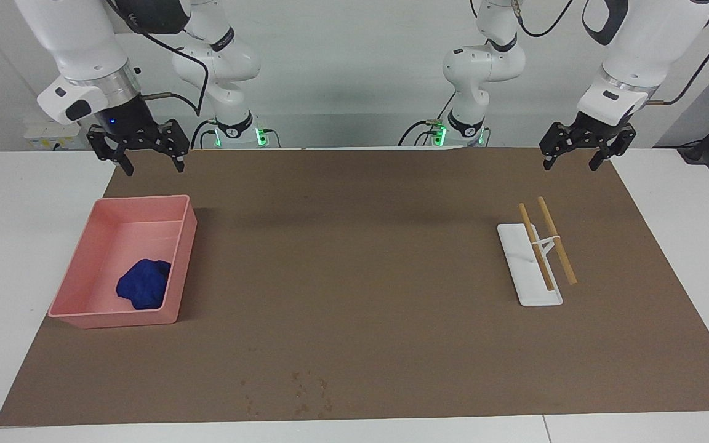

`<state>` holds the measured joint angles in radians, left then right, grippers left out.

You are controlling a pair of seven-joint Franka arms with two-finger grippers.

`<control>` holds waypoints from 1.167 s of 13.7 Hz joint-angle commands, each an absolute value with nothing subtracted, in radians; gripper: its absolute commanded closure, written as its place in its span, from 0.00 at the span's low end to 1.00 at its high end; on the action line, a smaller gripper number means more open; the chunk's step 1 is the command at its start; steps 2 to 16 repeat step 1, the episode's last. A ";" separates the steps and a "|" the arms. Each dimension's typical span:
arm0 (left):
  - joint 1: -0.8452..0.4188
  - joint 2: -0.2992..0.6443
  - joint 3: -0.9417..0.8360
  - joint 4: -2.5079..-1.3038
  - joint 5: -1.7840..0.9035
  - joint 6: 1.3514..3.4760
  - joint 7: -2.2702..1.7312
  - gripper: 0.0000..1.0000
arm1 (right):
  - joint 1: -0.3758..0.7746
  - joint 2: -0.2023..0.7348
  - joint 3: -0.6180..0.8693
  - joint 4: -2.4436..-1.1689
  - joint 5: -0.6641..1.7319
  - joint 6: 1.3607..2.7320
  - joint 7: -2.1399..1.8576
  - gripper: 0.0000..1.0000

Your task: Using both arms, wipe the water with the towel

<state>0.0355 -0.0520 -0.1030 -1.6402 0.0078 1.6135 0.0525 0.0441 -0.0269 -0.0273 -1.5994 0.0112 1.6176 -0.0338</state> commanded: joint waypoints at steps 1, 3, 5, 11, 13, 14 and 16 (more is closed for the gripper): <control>0.040 -0.078 -0.104 -1.669 0.021 1.623 0.061 0.00 | 0.035 -0.026 -0.025 -1.589 0.011 1.603 -0.034 0.00; 0.040 -0.078 -0.104 -1.669 0.021 1.623 0.061 0.00 | 0.035 -0.026 -0.025 -1.589 0.011 1.603 -0.034 0.00; 0.040 -0.078 -0.104 -1.669 0.021 1.623 0.061 0.00 | 0.035 -0.026 -0.025 -1.589 0.011 1.603 -0.034 0.00; 0.040 -0.078 -0.104 -1.669 0.021 1.623 0.061 0.00 | 0.035 -0.026 -0.025 -1.589 0.011 1.603 -0.034 0.00; 0.040 -0.078 -0.104 -1.669 0.021 1.623 0.061 0.00 | 0.035 -0.026 -0.025 -1.589 0.011 1.603 -0.034 0.00; 0.040 -0.078 -0.104 -1.669 0.021 1.623 0.061 0.00 | 0.035 -0.026 -0.025 -1.589 0.011 1.603 -0.034 0.00; 0.040 -0.078 -0.104 -1.669 0.021 1.623 0.061 0.00 | 0.035 -0.026 -0.025 -1.589 0.011 1.603 -0.034 0.00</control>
